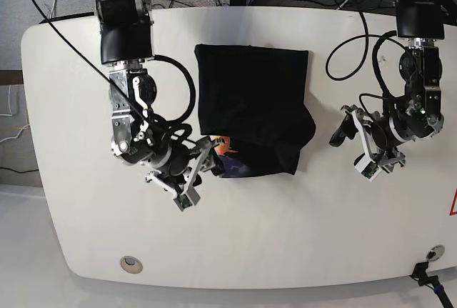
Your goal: Fold the T-shirt properly
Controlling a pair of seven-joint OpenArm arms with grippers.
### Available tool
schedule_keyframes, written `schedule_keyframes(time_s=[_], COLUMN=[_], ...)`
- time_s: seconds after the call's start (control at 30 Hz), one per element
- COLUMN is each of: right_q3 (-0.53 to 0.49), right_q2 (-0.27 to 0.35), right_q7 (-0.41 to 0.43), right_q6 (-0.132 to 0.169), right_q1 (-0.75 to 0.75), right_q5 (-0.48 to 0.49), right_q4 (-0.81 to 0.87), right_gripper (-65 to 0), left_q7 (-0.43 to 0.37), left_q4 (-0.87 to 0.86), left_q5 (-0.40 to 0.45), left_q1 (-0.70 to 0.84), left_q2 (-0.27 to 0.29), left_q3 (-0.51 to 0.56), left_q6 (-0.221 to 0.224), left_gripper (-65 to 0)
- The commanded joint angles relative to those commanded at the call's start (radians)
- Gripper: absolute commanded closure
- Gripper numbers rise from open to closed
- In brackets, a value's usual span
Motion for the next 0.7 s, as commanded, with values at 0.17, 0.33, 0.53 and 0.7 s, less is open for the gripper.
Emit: schedule_keyframes(time_s=[0.17, 0.33, 0.53, 0.7], right_q3=[0.002, 0.003, 0.002, 0.002], right_q2=[0.032, 0.06, 0.044, 0.035], right_q7=[0.066, 0.061, 0.04, -0.075], right_q6=[0.0, 0.0, 0.002, 0.002], right_q1=[-0.072, -0.11, -0.178, -0.193], right_q5=[-0.149, -0.189, -0.147, -0.003], right_q4=[-0.006, 0.0, 0.078, 0.181], right_gripper=[-33.3, -33.3, -33.2, -33.2], left_q7=[0.0, 0.0, 0.0, 0.0], left_q4=[0.0, 0.0, 0.0, 0.0], left_q5=[0.0, -0.002, -0.002, -0.002], left_q1=[0.003, 0.025, 0.026, 0.026], left_q2=[0.0, 0.0, 0.003, 0.003], left_q3=[0.0, 0.002, 0.002, 0.002], left_q6=[0.0, 0.0, 0.0, 0.0], left_gripper=[-42.7, -42.7, -42.7, -42.7])
